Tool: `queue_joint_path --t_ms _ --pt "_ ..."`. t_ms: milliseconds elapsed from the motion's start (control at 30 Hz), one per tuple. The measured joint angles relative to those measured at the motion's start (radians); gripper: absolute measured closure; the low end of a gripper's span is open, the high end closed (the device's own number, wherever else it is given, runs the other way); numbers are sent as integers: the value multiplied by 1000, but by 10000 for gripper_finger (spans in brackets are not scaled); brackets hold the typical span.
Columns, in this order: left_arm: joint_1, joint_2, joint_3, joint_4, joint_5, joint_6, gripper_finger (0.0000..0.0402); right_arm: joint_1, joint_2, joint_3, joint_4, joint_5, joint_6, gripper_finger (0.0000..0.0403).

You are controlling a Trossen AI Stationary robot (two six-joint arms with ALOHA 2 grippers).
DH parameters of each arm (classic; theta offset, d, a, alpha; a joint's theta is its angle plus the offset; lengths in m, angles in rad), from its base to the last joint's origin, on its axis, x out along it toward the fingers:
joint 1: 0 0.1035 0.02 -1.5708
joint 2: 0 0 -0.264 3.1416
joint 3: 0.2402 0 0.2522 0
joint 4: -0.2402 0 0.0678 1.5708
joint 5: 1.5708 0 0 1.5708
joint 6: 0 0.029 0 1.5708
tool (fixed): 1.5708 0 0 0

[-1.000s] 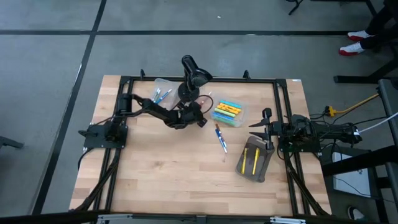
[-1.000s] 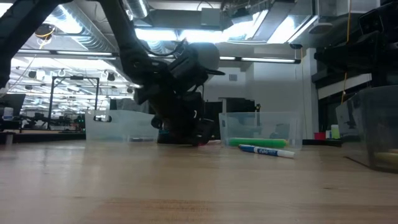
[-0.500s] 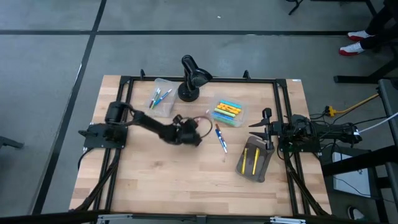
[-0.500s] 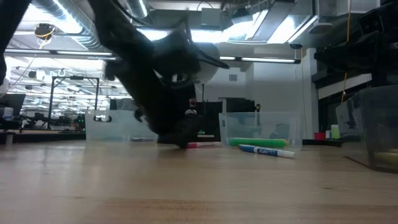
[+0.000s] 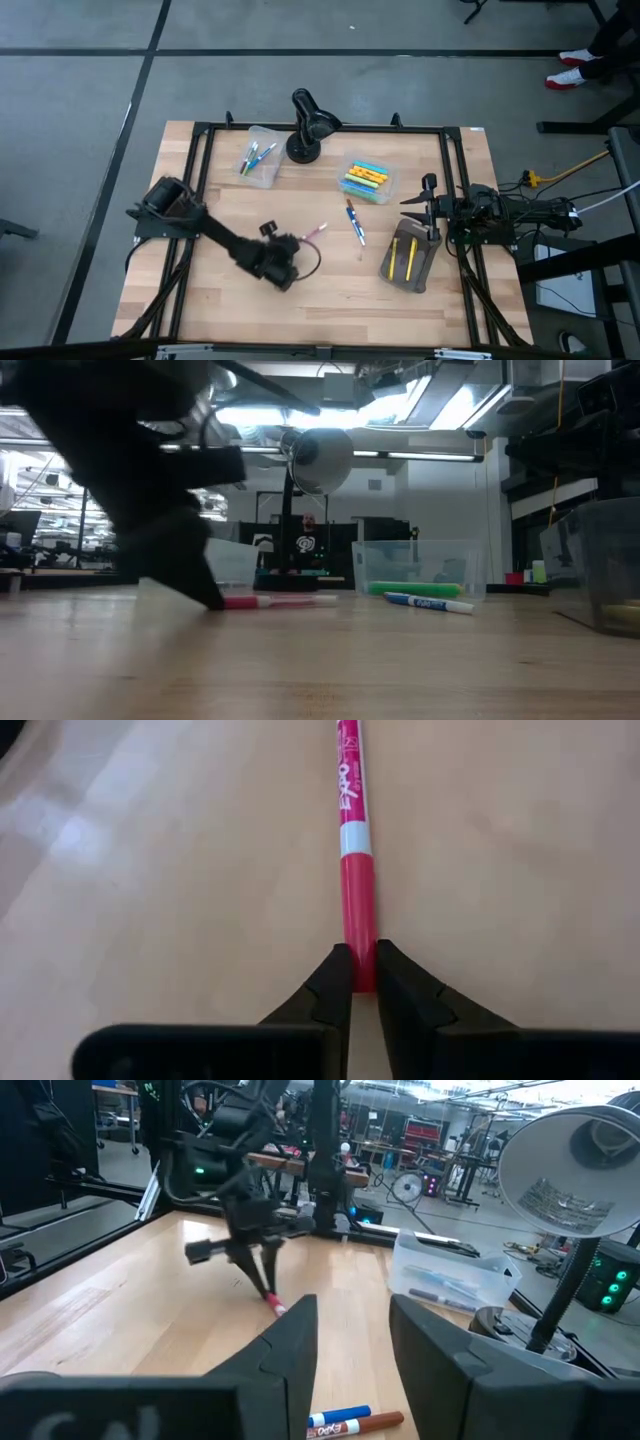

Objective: Pick & Place Markers
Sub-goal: Put the pink marker pen into the left transparent bin

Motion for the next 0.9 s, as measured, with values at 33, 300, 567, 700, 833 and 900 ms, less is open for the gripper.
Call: queue_joint_path --t_ms 33,300,567,700,833,900 --pt "-23 0 0 -7 0 0 371 0 0 0 0 0 0 276" --pt "-168 2 0 -58 -42 -67 351 0 0 0 0 0 0 276" --pt "-216 -81 -3 -115 -24 -132 288 0 0 0 0 0 0 276" --pt "-205 -164 -2 -149 -28 -98 260 0 0 0 0 0 0 276" --pt "-139 -258 -2 -131 46 -69 244 0 0 0 0 0 0 276" --pt "-73 -292 -1 -110 146 -73 241 0 0 0 0 0 0 276"
